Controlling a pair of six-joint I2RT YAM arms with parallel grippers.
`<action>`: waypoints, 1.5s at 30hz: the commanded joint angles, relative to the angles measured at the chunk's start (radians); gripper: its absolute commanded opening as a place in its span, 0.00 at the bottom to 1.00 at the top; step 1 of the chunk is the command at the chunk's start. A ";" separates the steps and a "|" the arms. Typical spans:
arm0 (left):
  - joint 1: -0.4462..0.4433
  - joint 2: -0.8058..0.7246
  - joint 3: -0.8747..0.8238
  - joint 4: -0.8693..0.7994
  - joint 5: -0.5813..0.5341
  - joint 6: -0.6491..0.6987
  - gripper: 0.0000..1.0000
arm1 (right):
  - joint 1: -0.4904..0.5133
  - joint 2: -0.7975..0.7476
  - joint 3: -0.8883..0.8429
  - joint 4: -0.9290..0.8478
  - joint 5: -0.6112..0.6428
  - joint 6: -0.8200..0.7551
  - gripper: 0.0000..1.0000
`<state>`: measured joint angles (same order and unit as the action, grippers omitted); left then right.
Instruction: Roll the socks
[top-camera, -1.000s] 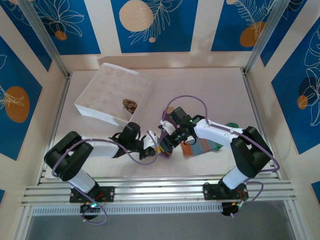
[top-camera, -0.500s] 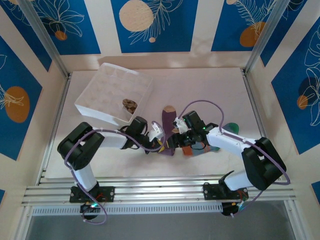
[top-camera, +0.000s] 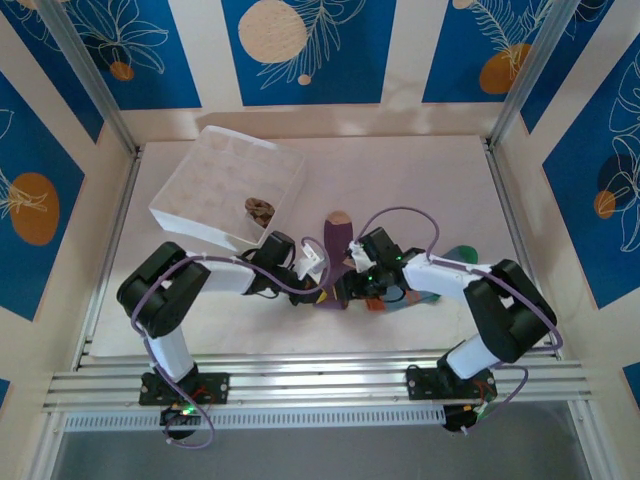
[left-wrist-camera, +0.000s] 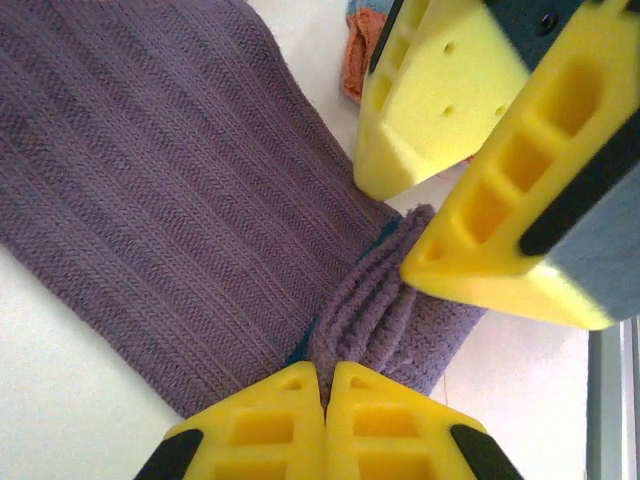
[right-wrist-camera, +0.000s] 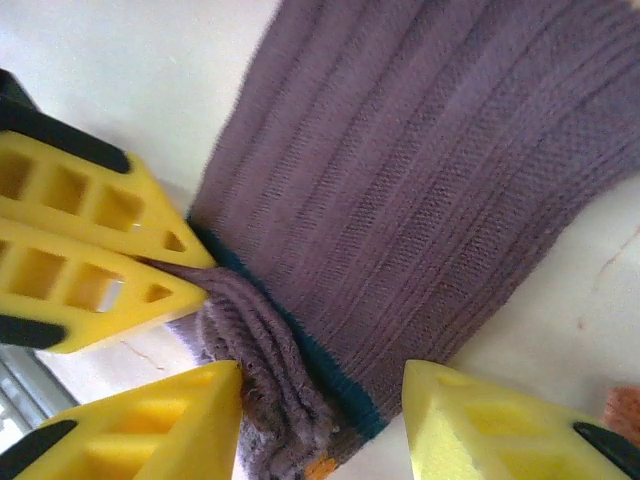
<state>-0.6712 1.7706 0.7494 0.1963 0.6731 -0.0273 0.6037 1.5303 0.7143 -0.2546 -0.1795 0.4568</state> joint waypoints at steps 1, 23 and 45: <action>0.011 0.028 0.024 -0.051 -0.030 -0.025 0.00 | 0.029 0.026 0.041 -0.032 0.029 0.029 0.45; -0.030 -0.322 -0.228 0.174 -0.203 0.591 0.30 | 0.033 0.221 0.226 -0.293 0.144 -0.101 0.17; -0.190 -0.153 -0.148 0.103 -0.416 0.947 0.37 | 0.016 0.309 0.312 -0.369 0.052 -0.148 0.16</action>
<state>-0.8379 1.5734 0.5560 0.3401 0.2821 0.8703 0.6193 1.7844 1.0351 -0.5674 -0.1570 0.3302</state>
